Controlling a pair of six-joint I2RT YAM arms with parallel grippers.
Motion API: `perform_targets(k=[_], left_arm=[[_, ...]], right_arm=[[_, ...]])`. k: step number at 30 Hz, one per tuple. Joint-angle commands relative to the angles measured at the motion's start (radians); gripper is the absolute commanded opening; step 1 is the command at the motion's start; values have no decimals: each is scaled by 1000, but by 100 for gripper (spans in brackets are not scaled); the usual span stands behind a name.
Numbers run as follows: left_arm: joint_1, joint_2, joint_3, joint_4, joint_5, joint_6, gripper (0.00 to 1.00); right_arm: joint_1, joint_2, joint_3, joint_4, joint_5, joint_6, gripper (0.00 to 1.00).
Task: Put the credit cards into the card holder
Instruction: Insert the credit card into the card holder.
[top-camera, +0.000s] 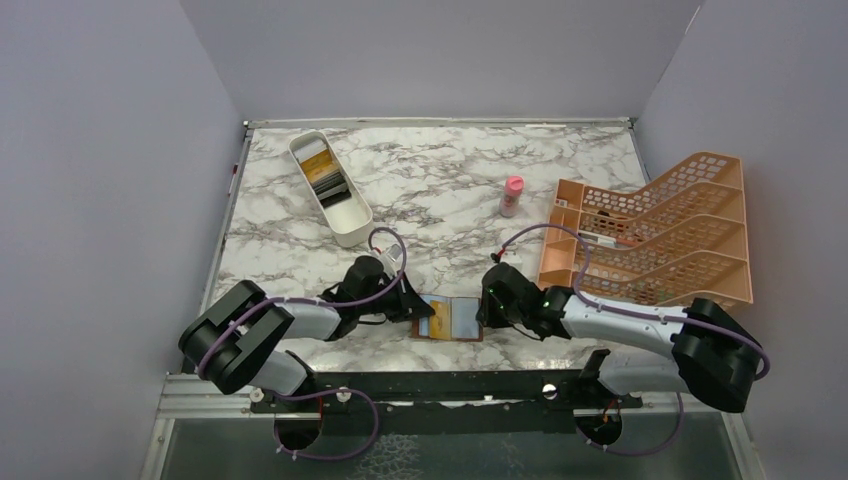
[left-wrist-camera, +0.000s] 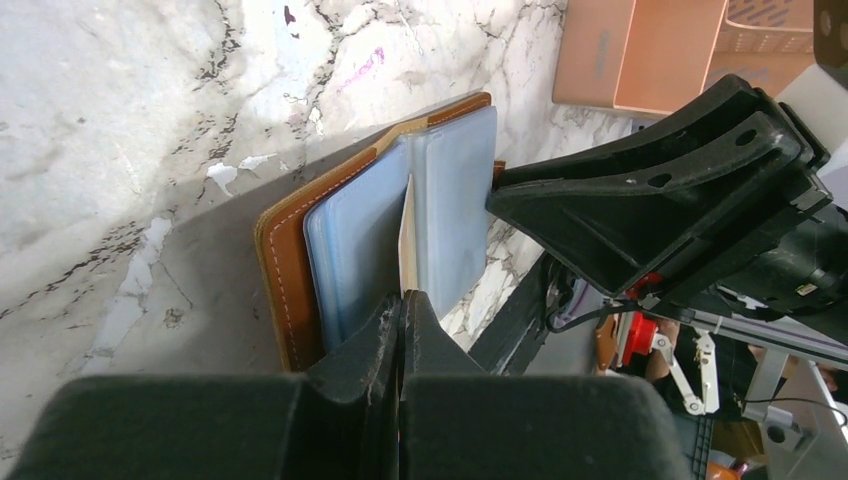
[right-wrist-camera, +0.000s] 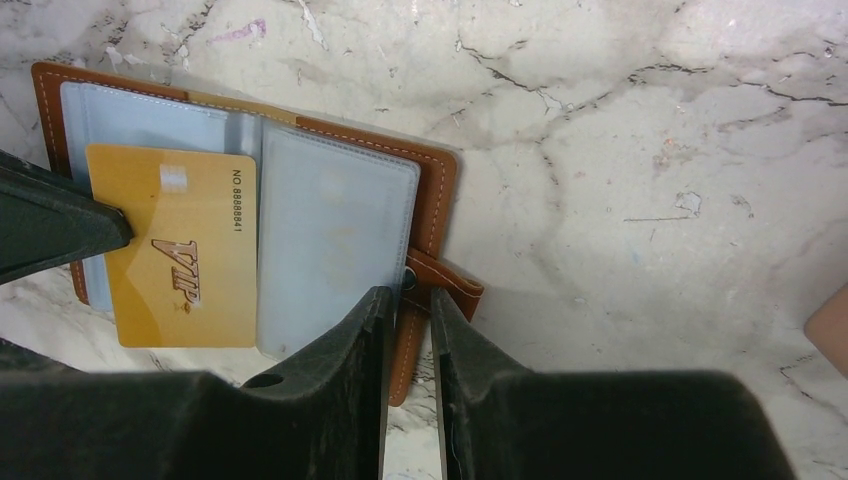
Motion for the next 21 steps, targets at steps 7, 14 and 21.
perform_targets(k=[7, 14, 21], left_arm=[[-30, 8, -12, 144, -47, -40, 0], [-47, 58, 0, 175, -43, -26, 0], [-50, 80, -6, 176, -78, -4, 0]], right_arm=[[-2, -31, -30, -39, 15, -6, 25], [-2, -24, -29, -32, 10, -12, 25], [-2, -22, -31, -29, 7, -13, 25]])
